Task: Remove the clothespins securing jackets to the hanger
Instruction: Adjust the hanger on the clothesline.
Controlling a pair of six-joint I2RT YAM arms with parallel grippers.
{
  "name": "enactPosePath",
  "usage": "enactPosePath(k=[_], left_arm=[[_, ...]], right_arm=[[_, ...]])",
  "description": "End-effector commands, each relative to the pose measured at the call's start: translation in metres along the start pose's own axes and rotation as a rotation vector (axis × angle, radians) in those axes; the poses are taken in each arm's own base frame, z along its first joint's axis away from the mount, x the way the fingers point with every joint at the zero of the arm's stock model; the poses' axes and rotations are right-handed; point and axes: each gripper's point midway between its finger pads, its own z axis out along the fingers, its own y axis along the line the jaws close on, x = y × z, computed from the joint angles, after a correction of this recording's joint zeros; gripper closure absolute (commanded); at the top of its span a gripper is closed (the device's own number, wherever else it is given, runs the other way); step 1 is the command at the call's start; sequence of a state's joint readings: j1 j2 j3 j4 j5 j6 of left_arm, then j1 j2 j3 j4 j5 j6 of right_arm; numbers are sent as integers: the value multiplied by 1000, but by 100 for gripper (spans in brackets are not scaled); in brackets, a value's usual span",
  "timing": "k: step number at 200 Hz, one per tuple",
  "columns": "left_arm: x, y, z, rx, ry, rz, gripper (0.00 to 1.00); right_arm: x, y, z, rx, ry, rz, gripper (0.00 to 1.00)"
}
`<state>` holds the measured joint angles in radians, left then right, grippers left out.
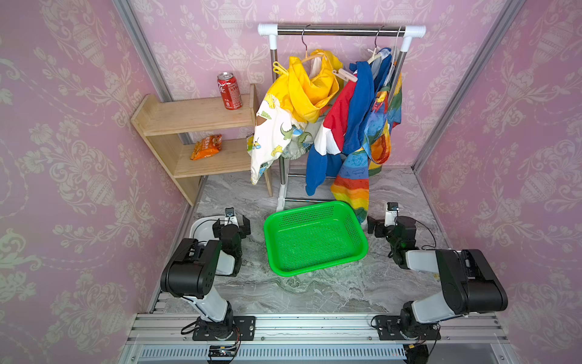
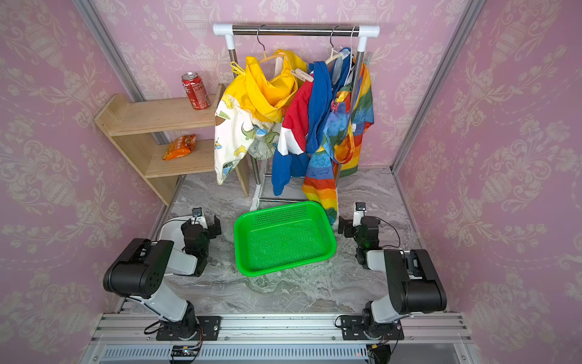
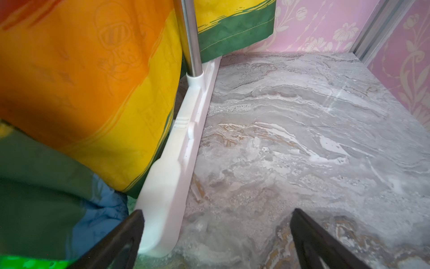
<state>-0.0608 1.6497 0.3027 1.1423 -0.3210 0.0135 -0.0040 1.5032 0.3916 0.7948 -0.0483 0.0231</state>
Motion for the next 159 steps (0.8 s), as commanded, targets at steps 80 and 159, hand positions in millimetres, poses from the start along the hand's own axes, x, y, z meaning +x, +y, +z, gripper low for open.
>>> enactPosePath(k=[80, 159], left_arm=[[1, 1, 1, 1, 7, 3, 1], [3, 3, 4, 2, 25, -10, 1]], right_arm=[[-5, 3, 2, -12, -4, 0, 0], [-5, 3, 2, -13, -5, 0, 0]])
